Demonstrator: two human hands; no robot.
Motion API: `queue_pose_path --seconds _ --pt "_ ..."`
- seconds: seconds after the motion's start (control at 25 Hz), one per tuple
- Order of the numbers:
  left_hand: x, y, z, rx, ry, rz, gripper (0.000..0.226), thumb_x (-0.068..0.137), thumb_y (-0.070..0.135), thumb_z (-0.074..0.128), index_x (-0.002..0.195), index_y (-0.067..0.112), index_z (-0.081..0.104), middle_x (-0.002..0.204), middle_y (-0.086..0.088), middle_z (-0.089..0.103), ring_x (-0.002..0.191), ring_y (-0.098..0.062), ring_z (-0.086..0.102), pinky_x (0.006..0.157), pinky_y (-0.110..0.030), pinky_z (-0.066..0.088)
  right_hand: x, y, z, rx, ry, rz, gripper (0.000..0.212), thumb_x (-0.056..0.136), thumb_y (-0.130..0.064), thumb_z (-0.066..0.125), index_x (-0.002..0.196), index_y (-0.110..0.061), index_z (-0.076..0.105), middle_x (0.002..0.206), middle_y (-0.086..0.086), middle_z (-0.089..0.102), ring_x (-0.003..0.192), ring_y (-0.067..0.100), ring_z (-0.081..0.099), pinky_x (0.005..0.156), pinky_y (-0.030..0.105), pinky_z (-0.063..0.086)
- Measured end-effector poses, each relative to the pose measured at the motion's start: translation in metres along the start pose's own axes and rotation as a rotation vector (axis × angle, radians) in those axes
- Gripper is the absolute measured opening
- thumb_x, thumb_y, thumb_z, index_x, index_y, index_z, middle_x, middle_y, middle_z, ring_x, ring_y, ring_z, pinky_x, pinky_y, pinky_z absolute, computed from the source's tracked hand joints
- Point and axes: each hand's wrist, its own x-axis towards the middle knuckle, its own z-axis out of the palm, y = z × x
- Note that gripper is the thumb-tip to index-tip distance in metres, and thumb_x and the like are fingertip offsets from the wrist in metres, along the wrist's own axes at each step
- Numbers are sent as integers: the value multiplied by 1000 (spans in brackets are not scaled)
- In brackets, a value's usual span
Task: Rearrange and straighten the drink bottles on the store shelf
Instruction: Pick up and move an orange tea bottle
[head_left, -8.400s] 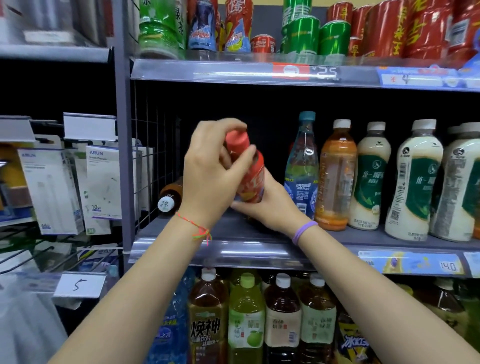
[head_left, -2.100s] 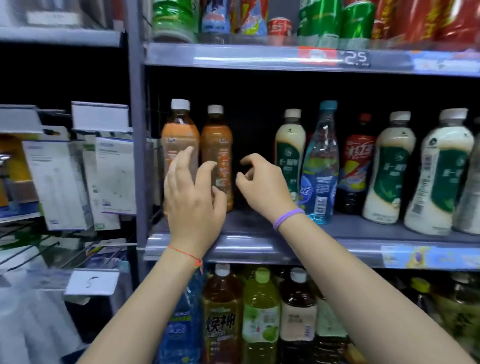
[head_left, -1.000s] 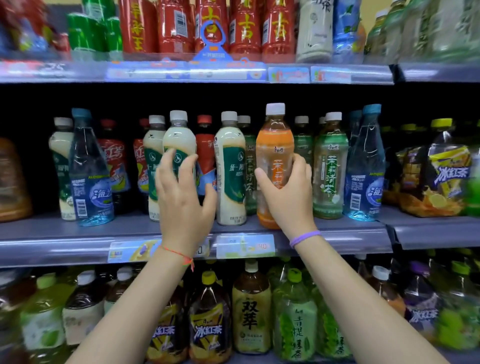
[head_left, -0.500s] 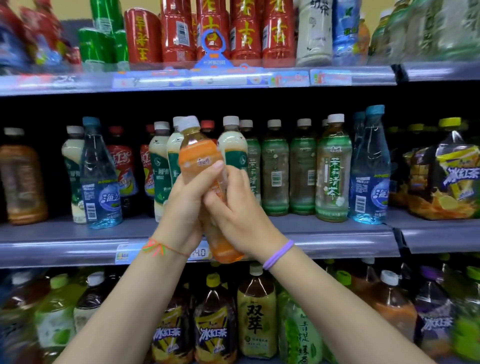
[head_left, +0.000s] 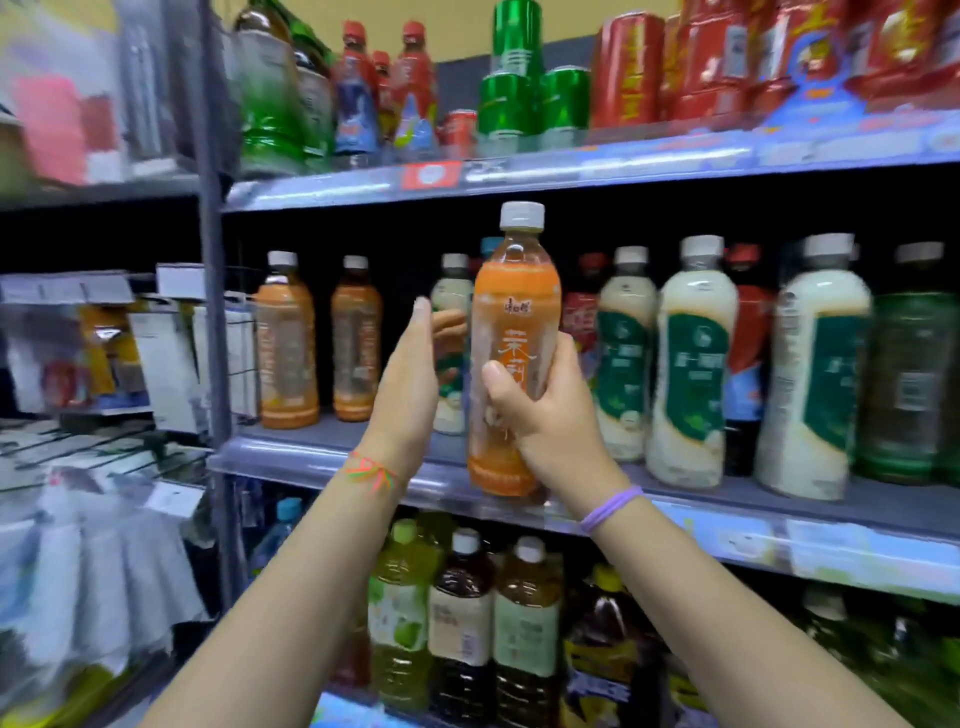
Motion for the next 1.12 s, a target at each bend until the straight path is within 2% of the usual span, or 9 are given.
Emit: queue_pose_path --seconds 0.16,0.32,0.48,0.64,0.72,0.8,0.88,1.0,1.12 --pt "38 -34 -98 253 154 -5 39 96 50 41 114 26 66 119 4 67 116 -16 60 105 -44 46 41 20 82 -32 31 1 41 91 -22 70 120 -12 43 103 -14 61 88 -14 60 76 4 44" --pt "56 -53 -143 441 108 97 12 96 27 52 104 31 61 103 9 65 101 -14 62 93 -45 52 75 56 152 -166 53 132 46 88 -36 72 114 -16 39 98 -11 59 87 2 61 71 17 43" --pt "72 -68 -165 577 73 313 46 96 14 49 140 29 44 131 2 50 106 -11 53 89 -30 44 97 71 182 -359 -49 198 45 93 -40 64 113 -9 37 104 1 62 92 16 62 71 22 46" --pt "79 -77 -163 713 -3 458 77 90 18 60 150 47 21 149 -9 28 119 -26 49 86 -38 50 99 68 165 -691 -247 277 28 102 -34 47 113 -8 52 109 13 66 96 27 62 78 35 47" --pt "82 -83 -156 848 21 480 87 88 21 67 152 47 15 153 -16 22 131 -39 41 94 -47 49 89 62 141 -895 -36 46 24 96 -22 45 108 -13 63 102 10 69 92 30 65 76 38 52" --pt "84 -88 -144 885 69 437 92 86 14 67 154 43 12 151 -20 24 130 -43 40 97 -52 45 80 51 112 -959 386 -161 24 89 -18 53 111 -11 60 106 9 62 94 29 59 78 40 50" --pt "82 -89 -131 904 135 366 94 85 7 63 156 39 10 151 -22 24 131 -44 38 100 -54 40 76 42 89 -990 592 -125 44 85 -27 67 120 -6 49 115 12 50 103 29 50 86 37 43" --pt "75 -87 -110 1025 297 425 93 79 0 56 156 29 15 157 -27 16 142 -47 23 109 -59 30 80 45 69 -878 327 260 72 77 -49 77 124 -7 42 119 9 56 107 26 56 86 37 50" --pt "66 -85 -84 957 190 668 74 79 3 57 148 15 36 156 -26 22 145 -43 22 115 -54 28 76 48 52 -834 214 326 66 78 -52 75 117 -10 43 109 6 63 96 25 63 78 40 55"
